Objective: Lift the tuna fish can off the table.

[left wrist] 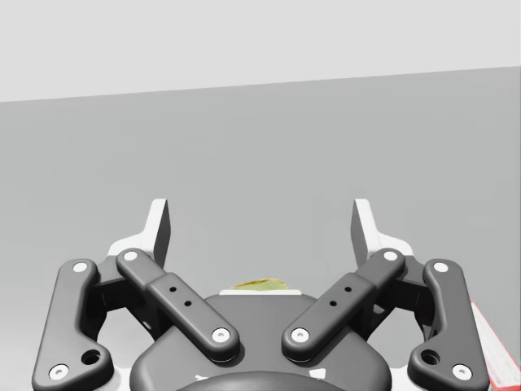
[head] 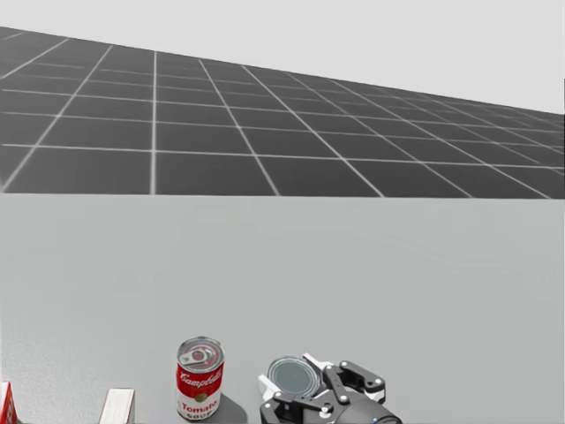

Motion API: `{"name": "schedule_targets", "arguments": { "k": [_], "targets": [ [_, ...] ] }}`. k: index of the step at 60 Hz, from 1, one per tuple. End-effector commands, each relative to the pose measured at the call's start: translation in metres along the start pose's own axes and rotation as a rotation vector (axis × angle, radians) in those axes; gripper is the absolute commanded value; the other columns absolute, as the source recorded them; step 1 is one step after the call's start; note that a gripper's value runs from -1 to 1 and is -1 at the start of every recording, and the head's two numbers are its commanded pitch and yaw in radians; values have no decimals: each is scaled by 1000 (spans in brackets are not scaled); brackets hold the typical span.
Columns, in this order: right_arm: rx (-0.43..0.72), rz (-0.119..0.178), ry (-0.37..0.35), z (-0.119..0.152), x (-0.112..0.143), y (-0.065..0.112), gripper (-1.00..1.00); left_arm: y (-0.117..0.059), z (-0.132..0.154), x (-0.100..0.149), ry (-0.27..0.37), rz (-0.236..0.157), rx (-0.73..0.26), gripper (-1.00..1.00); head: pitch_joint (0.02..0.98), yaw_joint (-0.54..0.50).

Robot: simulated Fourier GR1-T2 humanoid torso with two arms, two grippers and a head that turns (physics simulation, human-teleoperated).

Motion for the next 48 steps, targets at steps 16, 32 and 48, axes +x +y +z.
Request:
{"name": "schedule_targets", "arguments": {
  "k": [16, 32, 48],
  "targets": [
    [-81, 4, -111, 27, 61, -9, 1000, 0, 1, 1, -3, 2, 3, -1000, 456, -314],
    [-94, 70, -247, 53, 125, -12, 1000, 0, 1, 1, -4, 2, 3, -1000, 449, -315],
    [-202, 139, -450, 81, 182, -9, 1000, -1, 1, 2, -6, 3, 4, -1000, 446, -314]
  ]
}}
